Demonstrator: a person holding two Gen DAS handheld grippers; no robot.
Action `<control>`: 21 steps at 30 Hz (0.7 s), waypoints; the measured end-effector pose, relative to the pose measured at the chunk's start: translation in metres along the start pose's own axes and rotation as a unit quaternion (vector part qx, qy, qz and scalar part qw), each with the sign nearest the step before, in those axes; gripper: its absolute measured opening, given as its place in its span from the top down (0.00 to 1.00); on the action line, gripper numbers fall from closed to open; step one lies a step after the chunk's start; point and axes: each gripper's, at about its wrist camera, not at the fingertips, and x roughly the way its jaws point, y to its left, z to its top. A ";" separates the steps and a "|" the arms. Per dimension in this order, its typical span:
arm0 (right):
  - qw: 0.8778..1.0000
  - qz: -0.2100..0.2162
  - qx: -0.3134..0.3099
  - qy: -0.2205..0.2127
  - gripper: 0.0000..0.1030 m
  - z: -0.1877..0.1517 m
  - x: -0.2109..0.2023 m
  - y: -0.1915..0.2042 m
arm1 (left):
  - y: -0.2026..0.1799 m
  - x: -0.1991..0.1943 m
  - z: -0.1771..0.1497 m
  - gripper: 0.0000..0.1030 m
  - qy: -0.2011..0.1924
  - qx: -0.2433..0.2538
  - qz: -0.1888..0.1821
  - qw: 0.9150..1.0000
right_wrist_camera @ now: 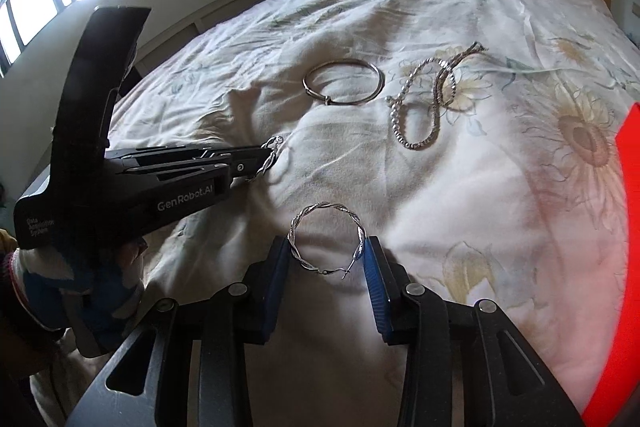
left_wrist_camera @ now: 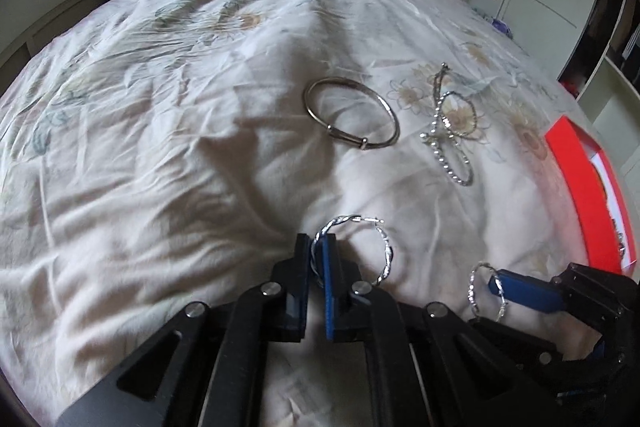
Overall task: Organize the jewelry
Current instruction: 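Grasp the twisted silver hoop with the right tool while the left tool grasps a small silver hoop, then carry both hoops into the red box and open both tools to release them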
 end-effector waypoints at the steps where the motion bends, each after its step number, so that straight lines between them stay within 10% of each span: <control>1: 1.000 0.000 0.001 -0.002 0.64 0.000 -0.003 0.000 | 0.000 -0.003 0.000 0.95 0.000 -0.001 -0.001 1.000; 21: 0.992 -0.082 0.064 -0.072 0.64 -0.040 -0.152 -0.057 | -0.122 -0.083 0.008 0.95 -0.029 0.053 -0.090 0.994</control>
